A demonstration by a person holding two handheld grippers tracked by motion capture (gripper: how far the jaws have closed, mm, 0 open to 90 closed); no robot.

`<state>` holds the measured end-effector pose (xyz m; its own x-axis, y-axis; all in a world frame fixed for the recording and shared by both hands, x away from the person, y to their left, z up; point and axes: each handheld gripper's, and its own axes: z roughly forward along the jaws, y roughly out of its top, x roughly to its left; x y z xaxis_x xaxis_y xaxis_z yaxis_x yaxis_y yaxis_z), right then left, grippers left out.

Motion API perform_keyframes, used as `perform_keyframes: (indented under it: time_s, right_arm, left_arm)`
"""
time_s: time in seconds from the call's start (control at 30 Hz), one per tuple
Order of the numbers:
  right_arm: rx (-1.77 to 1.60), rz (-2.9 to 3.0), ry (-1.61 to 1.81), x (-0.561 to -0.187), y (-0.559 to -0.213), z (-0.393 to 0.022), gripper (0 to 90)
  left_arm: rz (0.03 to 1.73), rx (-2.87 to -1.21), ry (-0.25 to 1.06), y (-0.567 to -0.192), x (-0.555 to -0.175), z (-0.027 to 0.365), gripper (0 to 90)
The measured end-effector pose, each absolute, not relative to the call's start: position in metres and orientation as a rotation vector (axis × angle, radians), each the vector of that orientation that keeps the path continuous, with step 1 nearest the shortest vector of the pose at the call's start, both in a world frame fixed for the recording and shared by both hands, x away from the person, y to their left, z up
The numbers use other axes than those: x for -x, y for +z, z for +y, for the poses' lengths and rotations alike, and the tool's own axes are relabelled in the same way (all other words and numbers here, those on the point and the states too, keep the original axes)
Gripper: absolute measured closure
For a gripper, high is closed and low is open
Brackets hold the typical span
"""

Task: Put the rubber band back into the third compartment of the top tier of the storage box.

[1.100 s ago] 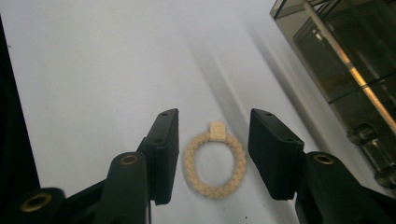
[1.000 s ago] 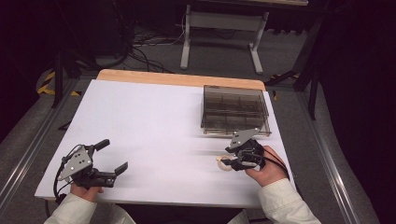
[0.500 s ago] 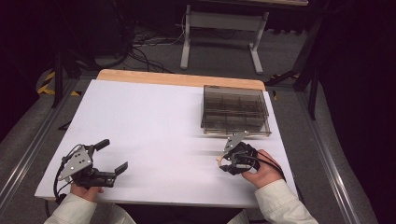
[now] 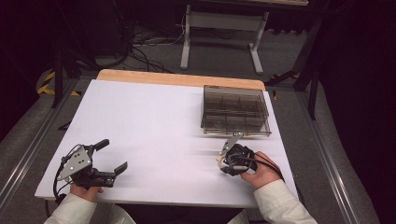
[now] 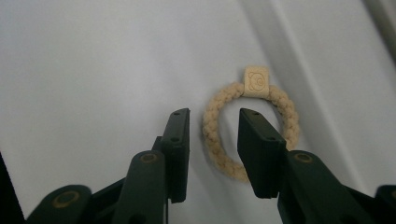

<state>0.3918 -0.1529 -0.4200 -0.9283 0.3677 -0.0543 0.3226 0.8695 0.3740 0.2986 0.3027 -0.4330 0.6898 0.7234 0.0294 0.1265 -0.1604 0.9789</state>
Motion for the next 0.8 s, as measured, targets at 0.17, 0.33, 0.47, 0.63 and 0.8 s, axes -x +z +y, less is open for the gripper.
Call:
perform_keyframes:
  time_s: [0.17,0.33,0.47,0.63,0.8]
  right_arm:
    - [-0.534,2.927,0.534,-0.3916,-0.422,-0.1513,70.9]
    - [-0.492,2.915,0.485,-0.3895,-0.4251,-0.1478,83.4]
    - [-0.47,2.905,0.472,-0.3876,-0.4251,-0.1463,84.7]
    - [-0.466,2.893,0.476,-0.3864,-0.4249,-0.1457,85.3]
    - [-0.467,2.887,0.519,-0.3856,-0.4186,-0.1467,85.3]
  left_arm:
    - [0.695,-1.678,0.602,-0.4333,-0.2989,0.3023,0.2]
    - [0.694,-1.679,0.603,-0.4331,-0.2988,0.3026,0.2]
    - [0.694,-1.679,0.605,-0.4331,-0.2987,0.3025,0.2]
    - [0.693,-1.679,0.607,-0.4329,-0.2986,0.3027,0.2]
    - [0.694,-1.679,0.606,-0.433,-0.2986,0.3026,0.2]
